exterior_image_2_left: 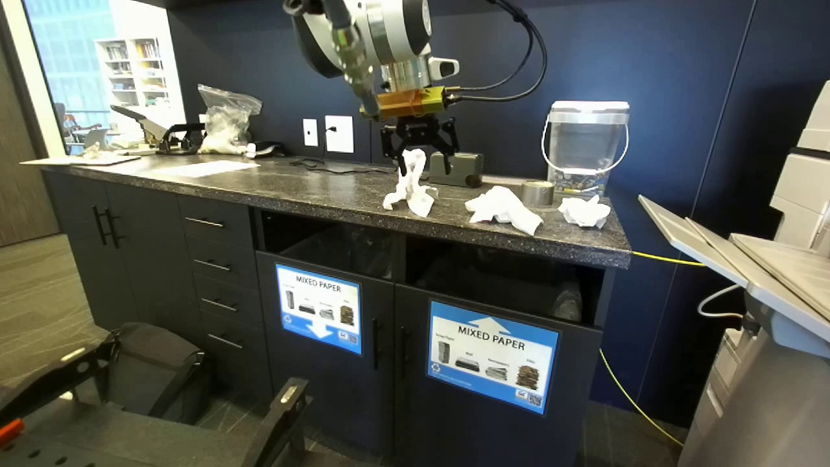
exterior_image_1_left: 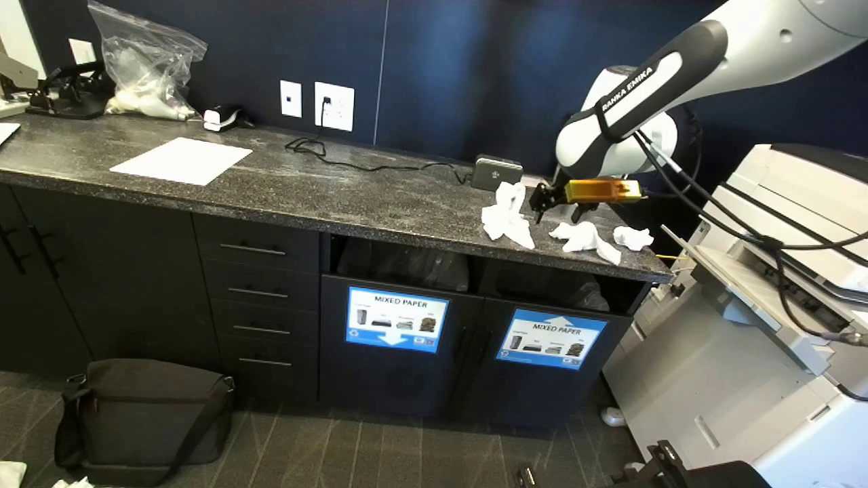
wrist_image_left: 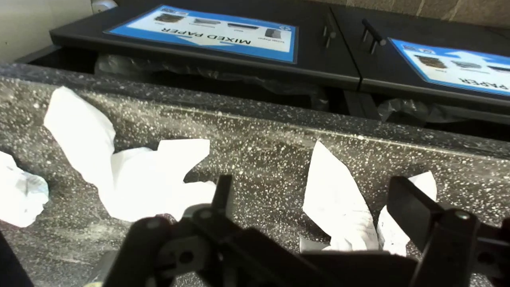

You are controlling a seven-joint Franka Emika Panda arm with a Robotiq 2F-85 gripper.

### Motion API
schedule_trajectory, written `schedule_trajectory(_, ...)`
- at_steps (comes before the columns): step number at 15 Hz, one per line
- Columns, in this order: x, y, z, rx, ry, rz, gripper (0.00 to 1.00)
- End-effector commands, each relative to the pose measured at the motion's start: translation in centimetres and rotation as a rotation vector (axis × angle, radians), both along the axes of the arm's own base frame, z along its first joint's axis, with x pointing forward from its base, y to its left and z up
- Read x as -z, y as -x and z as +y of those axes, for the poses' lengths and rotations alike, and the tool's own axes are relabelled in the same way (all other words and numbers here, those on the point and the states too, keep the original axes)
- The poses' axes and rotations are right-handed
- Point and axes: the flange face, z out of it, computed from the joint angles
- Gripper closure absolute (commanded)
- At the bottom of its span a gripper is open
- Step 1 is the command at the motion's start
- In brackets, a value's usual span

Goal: Put the tissues inside the rubbish bin.

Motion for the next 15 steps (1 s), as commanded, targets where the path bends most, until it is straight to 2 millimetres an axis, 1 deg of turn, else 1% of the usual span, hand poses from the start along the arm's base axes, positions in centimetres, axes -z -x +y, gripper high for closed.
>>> schedule_trajectory(1,-2.0,-4.3,-0.9,-0.073,0.060,0.050,0.00)
schedule_trajectory(5,-3.4,-6.4,-2.1,-0.123,0.152,0.142,0.00)
schedule_trajectory(8,-3.2,-7.4,-3.7,-0.171,0.191,0.201,0.00)
schedule_trajectory(11,-2.4,-8.5,-5.7,-0.186,0.220,0.213,0.00)
schedule_trajectory(15,-0.4,-9.7,-8.4,-0.166,0.263,0.226,0.00)
